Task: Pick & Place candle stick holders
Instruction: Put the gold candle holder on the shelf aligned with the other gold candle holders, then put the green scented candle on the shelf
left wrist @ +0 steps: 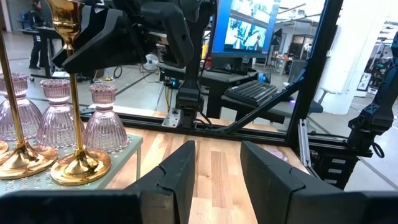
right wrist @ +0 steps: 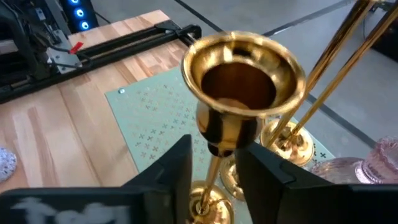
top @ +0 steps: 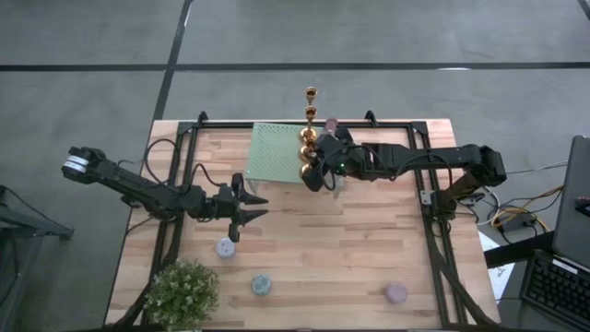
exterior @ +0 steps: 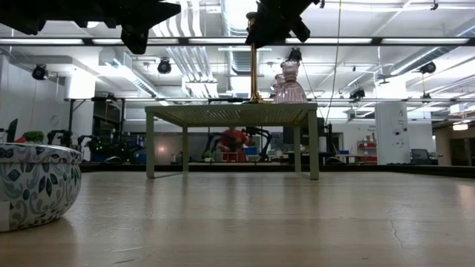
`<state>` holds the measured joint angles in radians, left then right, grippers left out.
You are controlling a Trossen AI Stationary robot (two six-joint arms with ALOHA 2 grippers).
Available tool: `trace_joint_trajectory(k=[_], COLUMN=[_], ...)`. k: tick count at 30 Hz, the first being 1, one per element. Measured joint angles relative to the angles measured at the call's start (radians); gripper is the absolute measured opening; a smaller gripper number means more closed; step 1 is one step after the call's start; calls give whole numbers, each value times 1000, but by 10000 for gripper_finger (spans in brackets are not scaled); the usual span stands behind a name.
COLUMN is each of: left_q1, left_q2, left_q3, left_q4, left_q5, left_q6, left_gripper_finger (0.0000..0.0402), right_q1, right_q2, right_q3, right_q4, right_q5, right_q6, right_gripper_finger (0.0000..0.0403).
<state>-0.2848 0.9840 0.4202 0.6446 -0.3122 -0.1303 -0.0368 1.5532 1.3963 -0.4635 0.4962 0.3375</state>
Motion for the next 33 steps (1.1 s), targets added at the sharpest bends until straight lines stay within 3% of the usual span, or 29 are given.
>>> trace_joint_trajectory(k=[13, 26, 33], left_q1=[0, 0, -1], left_q2=[0, 0, 0], left_q3=[0, 0, 0], left_q4=[-13, -41, -108], left_q5=[0, 12, 40], left_q6=[0, -7, -124], left_gripper_finger=[132, 132, 132], right_q1=[31, 115, 231], right_q2=[-8, -48, -48], right_q3=[5, 6, -8], right_q4=[-91, -196, -215], right_q5=[-34, -29, -28], right_q6=[22, 33, 68], right_gripper_finger=[207, 237, 239])
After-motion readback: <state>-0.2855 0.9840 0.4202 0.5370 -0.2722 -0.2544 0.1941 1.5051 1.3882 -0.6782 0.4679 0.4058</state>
